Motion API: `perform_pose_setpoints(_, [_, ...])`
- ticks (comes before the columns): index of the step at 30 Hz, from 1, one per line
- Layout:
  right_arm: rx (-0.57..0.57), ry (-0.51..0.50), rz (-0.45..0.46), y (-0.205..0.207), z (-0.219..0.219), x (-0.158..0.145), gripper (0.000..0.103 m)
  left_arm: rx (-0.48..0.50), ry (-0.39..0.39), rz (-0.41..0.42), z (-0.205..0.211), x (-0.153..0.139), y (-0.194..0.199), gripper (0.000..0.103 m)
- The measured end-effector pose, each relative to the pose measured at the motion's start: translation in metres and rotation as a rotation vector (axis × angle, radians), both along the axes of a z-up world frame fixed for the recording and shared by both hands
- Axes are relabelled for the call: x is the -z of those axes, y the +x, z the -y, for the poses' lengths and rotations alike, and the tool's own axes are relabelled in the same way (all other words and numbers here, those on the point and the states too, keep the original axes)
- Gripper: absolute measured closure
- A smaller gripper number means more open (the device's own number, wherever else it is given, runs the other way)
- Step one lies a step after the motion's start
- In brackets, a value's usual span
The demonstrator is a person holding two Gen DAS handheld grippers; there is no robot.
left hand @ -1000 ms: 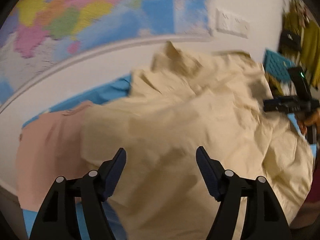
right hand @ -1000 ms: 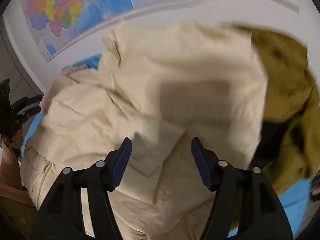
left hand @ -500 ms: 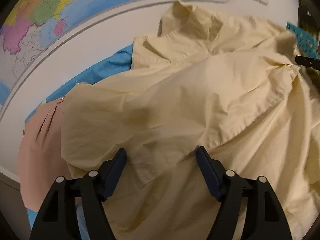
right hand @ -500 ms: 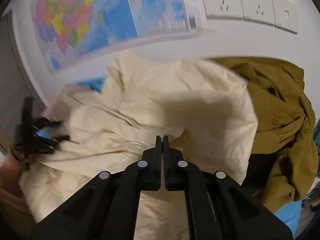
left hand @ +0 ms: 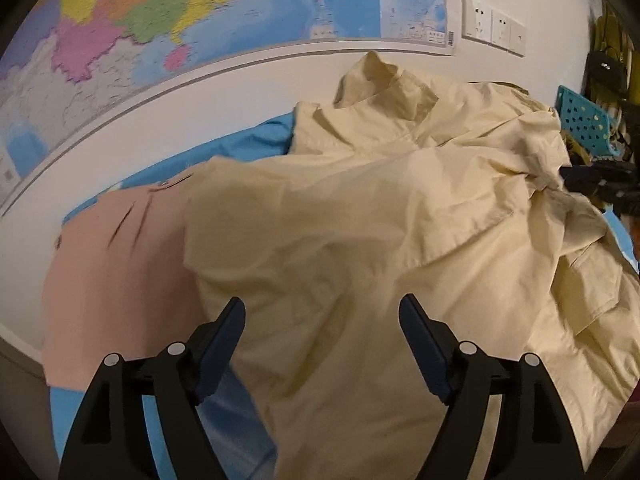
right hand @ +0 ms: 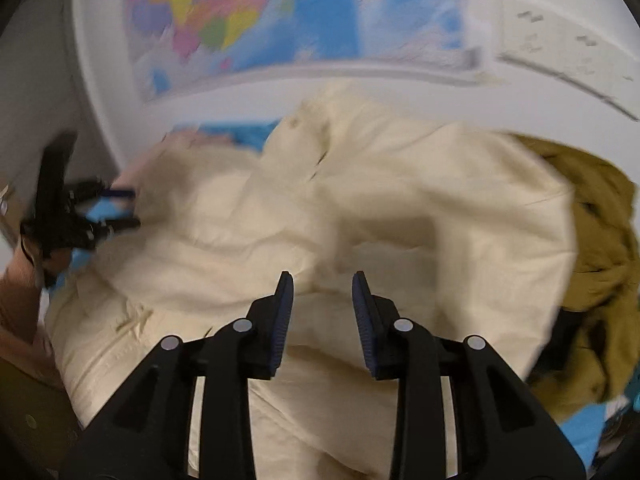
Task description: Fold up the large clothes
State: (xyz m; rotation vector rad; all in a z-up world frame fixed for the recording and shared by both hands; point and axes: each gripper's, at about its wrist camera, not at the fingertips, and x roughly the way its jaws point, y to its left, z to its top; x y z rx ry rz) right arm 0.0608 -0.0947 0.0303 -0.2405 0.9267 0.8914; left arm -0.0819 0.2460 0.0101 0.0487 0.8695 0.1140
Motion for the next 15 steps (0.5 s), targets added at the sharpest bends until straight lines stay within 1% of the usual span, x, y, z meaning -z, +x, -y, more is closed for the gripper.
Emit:
perform_pose_setpoints(1, [0.004, -0.033, -0.025, 0.005, -0.005, 0.012, 0.074, -0.008, -0.009, 0.001, -0.001, 0.001, -0.004, 0.027])
perform_pose_setpoints(3, [0.015, -0.062, -0.063, 0.016, -0.010, 0.029, 0.077, -0.025, -0.066, 0.007, -0.008, 0.002, -0.016, 0.027])
perform_pose_setpoints(4, [0.026, -0.057, -0.078, 0.021, -0.008, 0.032, 0.078, -0.036, -0.096, 0.014, -0.013, 0.001, -0.023, 0.026])
perform_pose_setpoints(6, [0.037, -0.035, -0.076, 0.020, -0.005, 0.025, 0.078, -0.069, -0.131, 0.032, -0.022, -0.002, -0.037, 0.023])
perform_pose_setpoints(7, [0.044, -0.010, -0.064, 0.016, 0.002, 0.014, 0.073, -0.089, -0.145, 0.042, -0.027, -0.003, -0.047, 0.023])
perform_pose_setpoints(8, [0.057, 0.012, -0.049, 0.012, 0.007, 0.006, 0.058, -0.102, -0.165, 0.049, -0.031, -0.004, -0.057, 0.022])
perform_pose_setpoints(9, [0.070, 0.045, -0.034, 0.007, 0.015, -0.005, 0.050, -0.111, -0.182, 0.052, -0.034, -0.005, -0.065, 0.022])
perform_pose_setpoints(10, [0.076, 0.077, -0.029, 0.002, 0.025, -0.014, 0.047, -0.120, -0.201, 0.055, -0.037, -0.004, -0.074, 0.021])
perform_pose_setpoints(11, [0.085, 0.112, -0.034, -0.006, 0.041, -0.023, 0.048, -0.125, -0.224, 0.056, -0.040, -0.003, -0.085, 0.020])
perform_pose_setpoints(12, [0.096, 0.140, -0.046, -0.013, 0.056, -0.027, 0.046, -0.125, -0.244, 0.054, -0.041, 0.000, -0.094, 0.020])
perform_pose_setpoints(14, [0.137, 0.184, -0.084, -0.029, 0.091, -0.029, 0.033, -0.128, -0.292, 0.040, -0.042, 0.008, -0.108, 0.015])
perform_pose_setpoints(15, [0.159, 0.194, -0.102, -0.033, 0.101, -0.027, 0.032, -0.131, -0.312, 0.029, -0.043, 0.013, -0.113, 0.015])
